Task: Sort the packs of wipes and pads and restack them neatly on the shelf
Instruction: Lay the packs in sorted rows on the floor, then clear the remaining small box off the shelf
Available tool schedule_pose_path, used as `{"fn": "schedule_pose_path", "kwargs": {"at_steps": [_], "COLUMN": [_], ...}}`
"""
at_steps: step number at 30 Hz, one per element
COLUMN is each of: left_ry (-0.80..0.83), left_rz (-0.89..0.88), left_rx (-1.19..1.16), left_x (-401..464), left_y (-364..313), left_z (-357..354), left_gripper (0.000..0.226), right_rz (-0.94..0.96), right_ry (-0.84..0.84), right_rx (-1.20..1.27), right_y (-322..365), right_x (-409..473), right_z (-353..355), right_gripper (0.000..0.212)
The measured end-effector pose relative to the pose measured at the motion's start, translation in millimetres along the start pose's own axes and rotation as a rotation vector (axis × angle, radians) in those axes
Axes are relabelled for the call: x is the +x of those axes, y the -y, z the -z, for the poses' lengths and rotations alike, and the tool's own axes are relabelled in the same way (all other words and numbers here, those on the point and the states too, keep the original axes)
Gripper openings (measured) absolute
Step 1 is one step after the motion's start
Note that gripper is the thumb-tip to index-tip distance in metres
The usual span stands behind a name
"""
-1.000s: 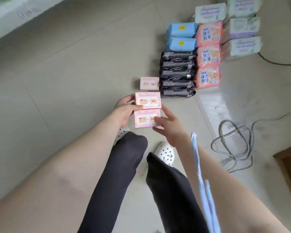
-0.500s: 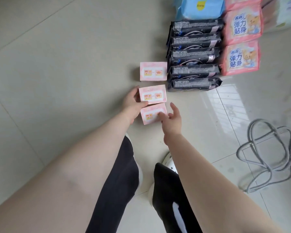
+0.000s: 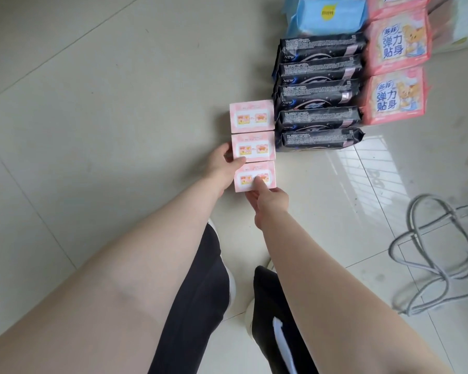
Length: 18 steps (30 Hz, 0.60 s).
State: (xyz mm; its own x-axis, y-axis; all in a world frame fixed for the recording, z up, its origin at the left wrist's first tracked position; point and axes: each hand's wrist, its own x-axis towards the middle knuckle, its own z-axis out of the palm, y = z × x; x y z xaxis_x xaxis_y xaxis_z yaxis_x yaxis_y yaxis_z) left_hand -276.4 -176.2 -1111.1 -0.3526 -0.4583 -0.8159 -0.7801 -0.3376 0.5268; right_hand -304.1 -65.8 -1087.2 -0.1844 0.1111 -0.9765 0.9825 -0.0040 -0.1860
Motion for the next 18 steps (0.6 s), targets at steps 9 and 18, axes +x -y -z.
{"fn": "schedule_pose_path", "kwargs": {"at_steps": [9, 18], "left_ry": [-0.026, -0.005], "left_rz": [0.069, 0.034], "left_rx": [0.119, 0.309], "left_x": [-26.2, -152.4], "left_y": [-18.0, -83.3], "left_z": [7.1, 50.4], "left_gripper": [0.061, 0.057], "right_rz": [-0.043, 0.162], "right_ry": [-0.038, -0.067], "right_rx": [-0.258, -0.559], "right_y": [14.3, 50.9], "right_x": [-21.4, -162.1], "right_z": [8.5, 26.3], "right_gripper": [0.042, 0.049]}}
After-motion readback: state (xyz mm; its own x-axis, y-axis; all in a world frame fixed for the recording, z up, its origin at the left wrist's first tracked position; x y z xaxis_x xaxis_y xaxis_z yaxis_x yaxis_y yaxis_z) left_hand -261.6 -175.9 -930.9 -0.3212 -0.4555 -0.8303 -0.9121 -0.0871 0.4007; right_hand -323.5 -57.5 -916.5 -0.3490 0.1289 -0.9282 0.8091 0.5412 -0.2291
